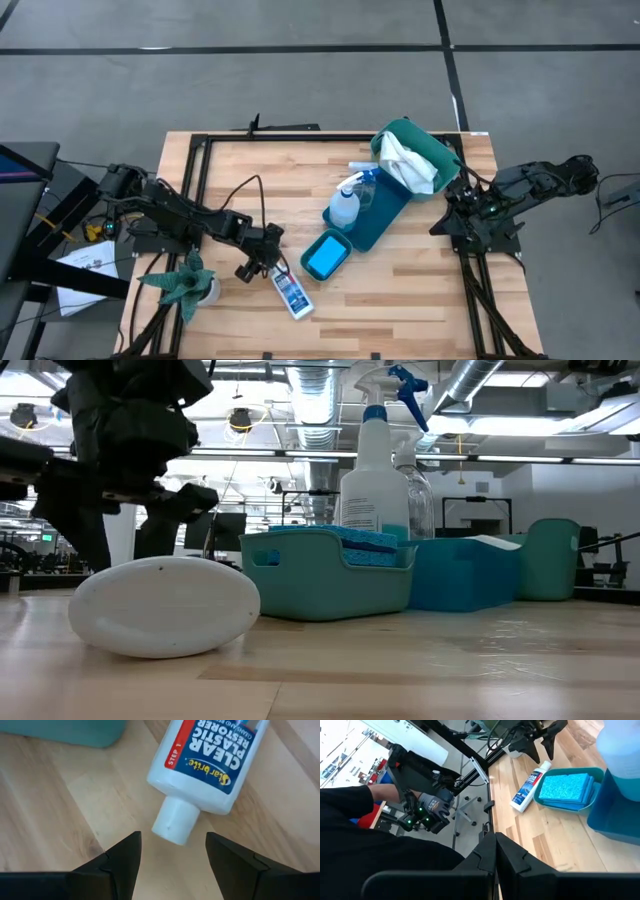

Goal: Pick & Place Kitchen Items
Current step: Put the white plastic restorer bottle into the large blue bin

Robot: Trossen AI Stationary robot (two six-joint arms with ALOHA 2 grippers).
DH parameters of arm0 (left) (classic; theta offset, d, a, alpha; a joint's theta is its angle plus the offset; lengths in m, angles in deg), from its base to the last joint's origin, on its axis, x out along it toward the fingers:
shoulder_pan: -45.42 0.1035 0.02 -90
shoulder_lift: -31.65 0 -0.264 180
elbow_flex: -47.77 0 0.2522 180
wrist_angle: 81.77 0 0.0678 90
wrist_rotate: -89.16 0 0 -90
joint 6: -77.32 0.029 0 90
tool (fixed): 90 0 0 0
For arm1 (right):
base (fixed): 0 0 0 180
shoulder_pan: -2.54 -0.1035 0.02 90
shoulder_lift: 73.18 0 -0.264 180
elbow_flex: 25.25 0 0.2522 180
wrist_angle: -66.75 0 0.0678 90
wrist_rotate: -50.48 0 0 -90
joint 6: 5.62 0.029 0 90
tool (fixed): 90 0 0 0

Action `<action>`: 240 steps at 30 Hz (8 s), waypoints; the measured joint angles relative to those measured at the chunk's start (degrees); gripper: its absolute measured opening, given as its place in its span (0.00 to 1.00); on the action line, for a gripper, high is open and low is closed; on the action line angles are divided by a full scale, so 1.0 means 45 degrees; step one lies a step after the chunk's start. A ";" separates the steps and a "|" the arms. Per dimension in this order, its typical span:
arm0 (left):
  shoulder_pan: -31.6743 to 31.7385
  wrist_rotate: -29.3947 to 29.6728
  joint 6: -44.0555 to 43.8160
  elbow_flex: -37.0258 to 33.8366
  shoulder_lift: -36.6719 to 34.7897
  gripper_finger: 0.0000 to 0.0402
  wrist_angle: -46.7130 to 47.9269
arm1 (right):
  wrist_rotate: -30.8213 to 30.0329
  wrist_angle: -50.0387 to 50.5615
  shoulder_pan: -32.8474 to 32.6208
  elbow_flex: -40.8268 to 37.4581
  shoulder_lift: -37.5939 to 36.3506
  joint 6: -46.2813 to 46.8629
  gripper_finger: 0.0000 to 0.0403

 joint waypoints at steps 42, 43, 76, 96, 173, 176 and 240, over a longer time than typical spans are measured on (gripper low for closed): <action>0.0000 -0.0433 -0.1146 -0.0370 -0.1161 0.27 -0.0422 | -0.0553 -0.0053 0.0000 0.0000 0.0010 0.0037 0.00; 0.0000 -0.0405 -0.1146 -0.0362 -0.1401 0.27 -0.0039 | -0.0640 -0.0051 0.0000 0.0000 0.0012 -0.0015 0.00; 0.0004 0.0501 -0.1766 0.1605 -0.3188 0.27 0.5723 | -0.1241 -0.0463 0.0003 0.0000 0.0021 -0.0759 0.00; 0.2632 0.2875 -0.0760 0.6800 -0.2616 0.27 1.5091 | -0.1428 -0.0589 0.0000 0.0000 0.0024 -0.2027 0.00; 0.1093 -0.3473 -1.6221 0.8754 -0.4097 0.27 0.3677 | -0.5152 -1.3129 -0.2382 0.0891 0.4819 -1.1849 0.29; 0.1173 -0.3455 -1.6189 0.8754 -0.4077 0.27 0.3244 | -0.5370 -1.2651 -0.2402 0.1518 0.5387 -1.3259 0.47; 0.2108 -0.3689 -1.3016 0.8774 -0.3568 0.63 0.3114 | -0.5907 -0.6022 -0.0272 0.6619 0.8164 -1.1881 0.32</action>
